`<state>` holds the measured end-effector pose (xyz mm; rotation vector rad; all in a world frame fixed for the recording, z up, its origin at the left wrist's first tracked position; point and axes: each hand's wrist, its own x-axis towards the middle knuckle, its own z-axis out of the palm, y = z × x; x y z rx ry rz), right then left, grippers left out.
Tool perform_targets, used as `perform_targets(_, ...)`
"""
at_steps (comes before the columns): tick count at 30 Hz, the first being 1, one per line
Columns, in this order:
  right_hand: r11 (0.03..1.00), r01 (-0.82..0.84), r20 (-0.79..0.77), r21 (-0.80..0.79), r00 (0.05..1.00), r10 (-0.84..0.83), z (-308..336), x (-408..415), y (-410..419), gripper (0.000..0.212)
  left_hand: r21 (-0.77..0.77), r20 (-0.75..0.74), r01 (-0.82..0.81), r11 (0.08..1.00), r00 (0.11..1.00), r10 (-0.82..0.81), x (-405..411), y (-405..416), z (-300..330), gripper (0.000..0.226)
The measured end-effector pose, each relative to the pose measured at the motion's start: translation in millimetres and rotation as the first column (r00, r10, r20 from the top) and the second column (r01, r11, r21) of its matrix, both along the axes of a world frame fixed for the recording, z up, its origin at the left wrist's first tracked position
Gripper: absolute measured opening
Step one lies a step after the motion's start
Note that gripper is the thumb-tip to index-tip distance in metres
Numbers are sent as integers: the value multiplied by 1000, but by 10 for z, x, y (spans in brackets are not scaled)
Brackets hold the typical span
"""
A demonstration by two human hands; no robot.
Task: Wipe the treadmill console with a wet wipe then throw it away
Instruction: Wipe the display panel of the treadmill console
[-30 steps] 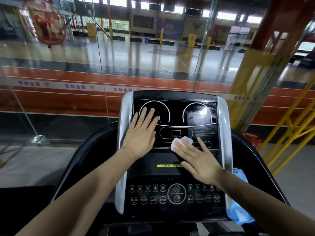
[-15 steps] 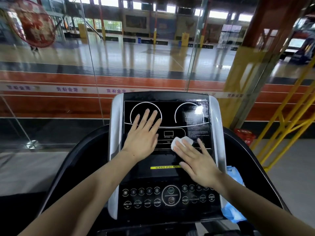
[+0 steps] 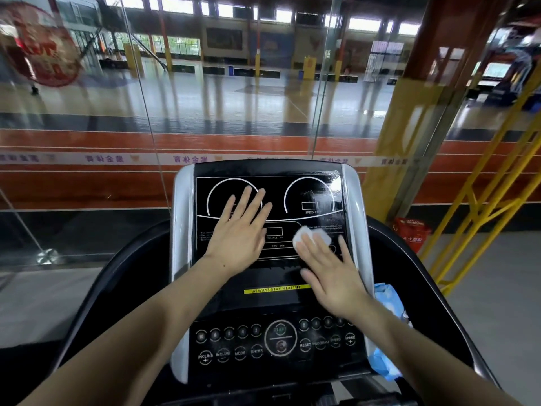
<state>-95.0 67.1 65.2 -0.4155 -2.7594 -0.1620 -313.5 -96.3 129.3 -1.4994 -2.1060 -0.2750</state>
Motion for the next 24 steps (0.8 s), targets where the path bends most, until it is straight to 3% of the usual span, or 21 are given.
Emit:
perform_targets(5,999,29,24,-19,999,-29,-74,64,-28,60,-19,-22,18,1000,1000,-18,53,78,-19,58)
perform_targets(12,972,212,-84,-103,972,-221,502,-558,276,64,-12,-15,44,999,999,-44,152,244,50,59)
perform_targets(19,957,228,-66,-179,968,-243,-180,54,-152,65,14,9,43,999,999,-43,192,302,12,59)
perform_targets(24,956,256,-72,-145,961,-268,35,-90,43,67,4,-3,48,999,999,-48,232,372,54,60)
